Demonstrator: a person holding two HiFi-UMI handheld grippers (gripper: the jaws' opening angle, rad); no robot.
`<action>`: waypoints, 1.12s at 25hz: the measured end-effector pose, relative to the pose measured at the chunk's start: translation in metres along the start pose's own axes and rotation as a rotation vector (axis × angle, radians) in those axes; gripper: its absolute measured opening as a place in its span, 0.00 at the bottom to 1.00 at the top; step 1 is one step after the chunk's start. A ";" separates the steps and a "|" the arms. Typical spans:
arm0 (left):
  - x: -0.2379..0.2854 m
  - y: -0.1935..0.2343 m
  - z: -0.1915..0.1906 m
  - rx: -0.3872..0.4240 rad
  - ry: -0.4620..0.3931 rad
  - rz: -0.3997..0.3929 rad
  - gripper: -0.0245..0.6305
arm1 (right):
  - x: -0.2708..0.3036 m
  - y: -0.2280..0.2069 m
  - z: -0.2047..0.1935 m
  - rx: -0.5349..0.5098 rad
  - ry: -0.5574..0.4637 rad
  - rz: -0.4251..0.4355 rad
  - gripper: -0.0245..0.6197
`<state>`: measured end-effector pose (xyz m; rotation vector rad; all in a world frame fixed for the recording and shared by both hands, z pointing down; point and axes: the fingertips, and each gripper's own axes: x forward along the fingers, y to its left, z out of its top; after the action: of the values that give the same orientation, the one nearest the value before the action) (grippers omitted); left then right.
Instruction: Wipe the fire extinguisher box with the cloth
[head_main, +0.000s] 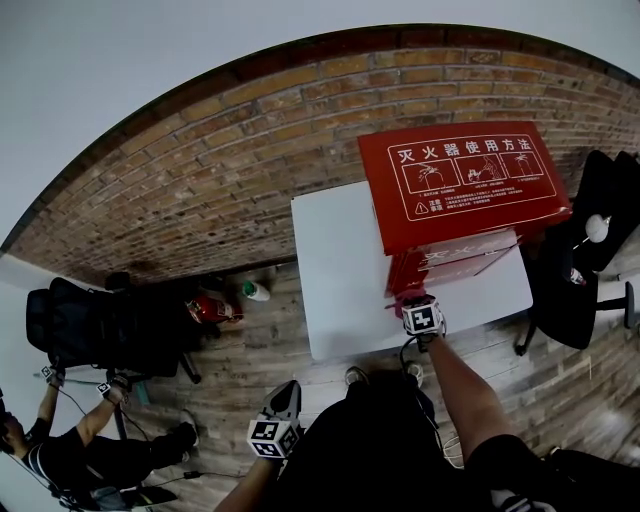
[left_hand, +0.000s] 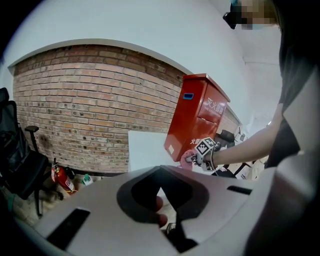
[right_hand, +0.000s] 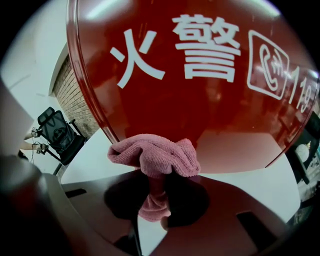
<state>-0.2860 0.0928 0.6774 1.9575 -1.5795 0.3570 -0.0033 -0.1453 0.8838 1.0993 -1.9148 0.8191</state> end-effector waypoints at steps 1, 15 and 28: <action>0.001 -0.001 0.000 -0.002 0.001 -0.005 0.06 | -0.001 -0.001 0.010 -0.017 -0.043 -0.003 0.19; 0.017 -0.011 0.009 0.009 -0.009 -0.068 0.06 | -0.041 0.002 0.041 -0.010 -0.121 -0.028 0.19; 0.040 -0.026 0.024 0.036 -0.020 -0.133 0.06 | -0.083 0.016 0.071 -0.008 -0.206 -0.011 0.19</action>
<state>-0.2549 0.0500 0.6731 2.0864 -1.4548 0.3144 -0.0113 -0.1628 0.7753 1.2286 -2.0773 0.7144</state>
